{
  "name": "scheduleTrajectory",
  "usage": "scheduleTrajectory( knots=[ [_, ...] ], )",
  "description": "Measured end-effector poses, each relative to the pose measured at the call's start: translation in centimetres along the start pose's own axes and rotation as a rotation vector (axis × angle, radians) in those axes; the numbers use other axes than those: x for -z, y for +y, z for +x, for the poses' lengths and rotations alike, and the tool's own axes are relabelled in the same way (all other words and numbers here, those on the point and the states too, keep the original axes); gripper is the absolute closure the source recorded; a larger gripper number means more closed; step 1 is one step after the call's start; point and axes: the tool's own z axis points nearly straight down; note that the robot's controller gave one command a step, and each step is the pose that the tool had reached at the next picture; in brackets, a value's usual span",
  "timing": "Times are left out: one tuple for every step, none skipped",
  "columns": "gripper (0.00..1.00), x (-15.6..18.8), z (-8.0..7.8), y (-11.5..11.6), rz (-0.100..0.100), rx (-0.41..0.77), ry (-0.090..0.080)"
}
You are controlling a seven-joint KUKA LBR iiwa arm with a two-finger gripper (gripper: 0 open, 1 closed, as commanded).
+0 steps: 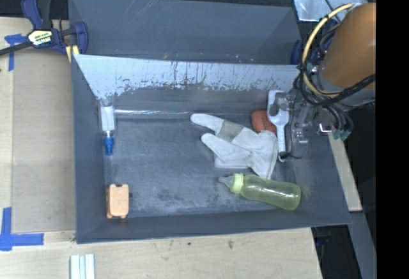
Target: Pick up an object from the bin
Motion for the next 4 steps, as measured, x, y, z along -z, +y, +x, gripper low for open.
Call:
scheduleTrajectory(
  knots=[
    [0.00,0.5,-0.2,0.0,0.001,0.003,-0.009],
    [0.00,-1.0,0.2,0.2,0.001,-0.060,-0.014],
    [0.00,-6.8,1.3,0.7,0.001,-0.136,-0.010],
    [0.00,-10.9,1.7,1.1,0.002,0.062,-0.009]
  ],
)
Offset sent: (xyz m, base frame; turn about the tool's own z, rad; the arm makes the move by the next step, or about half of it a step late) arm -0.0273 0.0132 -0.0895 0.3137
